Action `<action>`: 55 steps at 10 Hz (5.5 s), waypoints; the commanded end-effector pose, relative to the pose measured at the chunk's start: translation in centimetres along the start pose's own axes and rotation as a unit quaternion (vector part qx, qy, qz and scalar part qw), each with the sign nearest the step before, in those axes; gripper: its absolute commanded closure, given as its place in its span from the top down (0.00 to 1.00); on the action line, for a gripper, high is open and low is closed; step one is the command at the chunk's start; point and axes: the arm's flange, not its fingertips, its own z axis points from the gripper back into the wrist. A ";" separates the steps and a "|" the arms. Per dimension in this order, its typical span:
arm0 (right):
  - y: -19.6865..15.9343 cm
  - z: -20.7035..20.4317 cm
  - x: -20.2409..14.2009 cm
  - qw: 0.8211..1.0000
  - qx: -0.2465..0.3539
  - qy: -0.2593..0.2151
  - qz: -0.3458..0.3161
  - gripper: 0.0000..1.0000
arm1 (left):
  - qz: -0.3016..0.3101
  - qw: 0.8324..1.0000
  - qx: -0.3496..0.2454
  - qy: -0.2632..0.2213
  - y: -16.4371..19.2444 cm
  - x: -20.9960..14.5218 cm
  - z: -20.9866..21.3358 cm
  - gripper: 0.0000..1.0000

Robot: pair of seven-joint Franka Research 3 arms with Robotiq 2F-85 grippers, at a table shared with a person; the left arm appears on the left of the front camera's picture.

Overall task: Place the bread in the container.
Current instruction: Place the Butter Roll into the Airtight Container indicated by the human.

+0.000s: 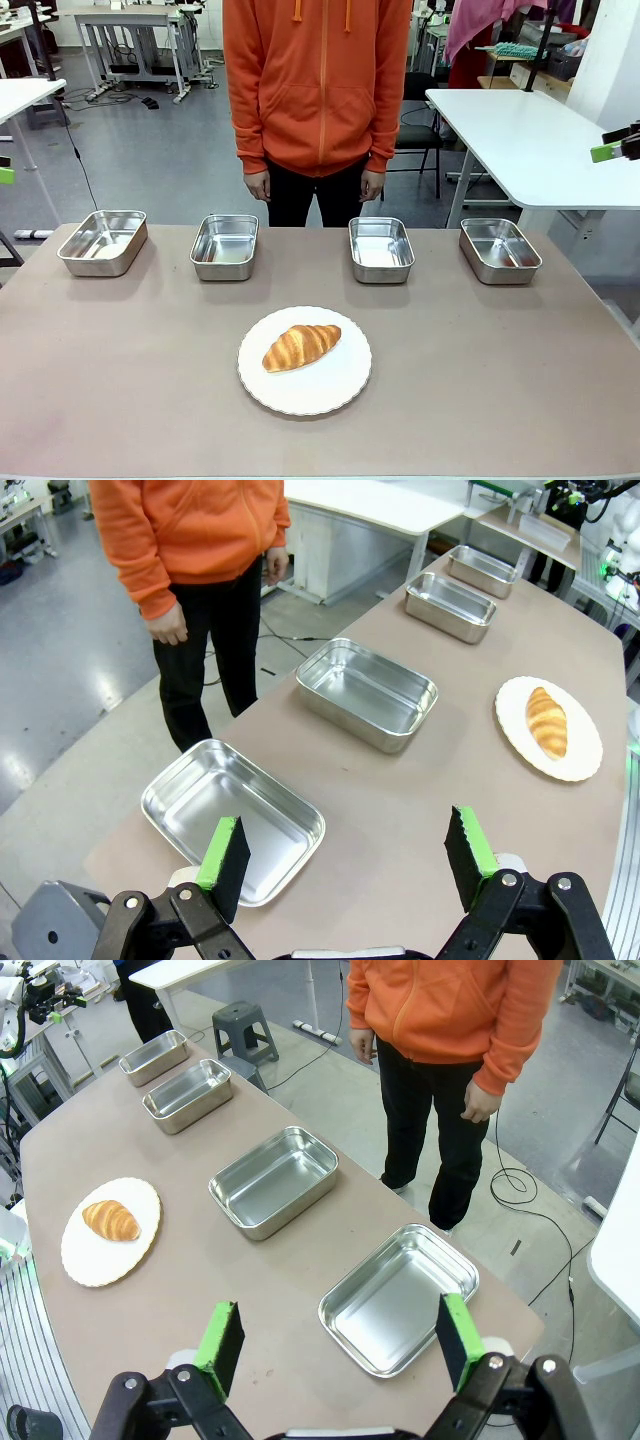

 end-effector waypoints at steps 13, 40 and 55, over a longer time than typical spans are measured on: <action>0.1 0.1 0.2 1.000 0.001 -0.006 0.002 1.00 | -0.007 1.000 -0.002 -0.006 -0.1 0.0 0.2 1.00; 8.7 -11.4 2.6 0.979 0.056 0.151 0.126 1.00 | -0.007 1.000 -0.002 -0.006 -0.1 0.0 0.2 1.00; 22.0 -24.6 7.9 0.886 0.177 0.285 0.319 1.00 | -0.007 1.000 -0.002 -0.006 -0.1 0.0 0.2 1.00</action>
